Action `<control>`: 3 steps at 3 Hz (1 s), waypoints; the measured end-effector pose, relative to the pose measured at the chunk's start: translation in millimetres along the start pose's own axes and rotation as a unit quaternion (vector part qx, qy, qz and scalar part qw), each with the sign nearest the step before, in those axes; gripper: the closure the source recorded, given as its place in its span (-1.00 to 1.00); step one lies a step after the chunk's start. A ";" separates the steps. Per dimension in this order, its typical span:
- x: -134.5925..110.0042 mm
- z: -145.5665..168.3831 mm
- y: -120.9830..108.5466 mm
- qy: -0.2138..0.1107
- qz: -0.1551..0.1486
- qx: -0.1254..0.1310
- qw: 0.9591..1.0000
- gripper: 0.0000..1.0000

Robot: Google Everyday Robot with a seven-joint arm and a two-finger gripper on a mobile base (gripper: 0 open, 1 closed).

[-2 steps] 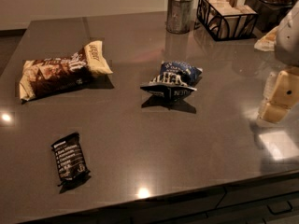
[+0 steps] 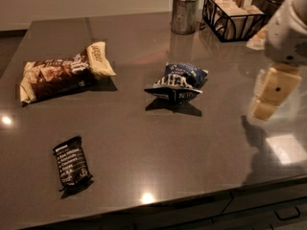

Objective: Pick brown chip bag

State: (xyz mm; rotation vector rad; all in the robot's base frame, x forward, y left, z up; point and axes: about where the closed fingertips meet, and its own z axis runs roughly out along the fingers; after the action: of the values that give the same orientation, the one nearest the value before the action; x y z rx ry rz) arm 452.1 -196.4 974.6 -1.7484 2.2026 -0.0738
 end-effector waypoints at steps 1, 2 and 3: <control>-40.3 22.4 -14.1 -0.014 -0.023 -0.007 1.000 -1.00; -86.0 49.8 -28.9 -0.030 -0.039 -0.016 0.999 -1.00; -133.0 75.4 -43.4 -0.050 -0.047 -0.027 0.997 -1.00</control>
Offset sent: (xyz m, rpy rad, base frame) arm 0.0954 0.1370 -0.0382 0.0690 0.0212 0.1467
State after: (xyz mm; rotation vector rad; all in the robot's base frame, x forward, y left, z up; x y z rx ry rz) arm 540.3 -67.9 943.2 -1.8420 2.0704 0.0496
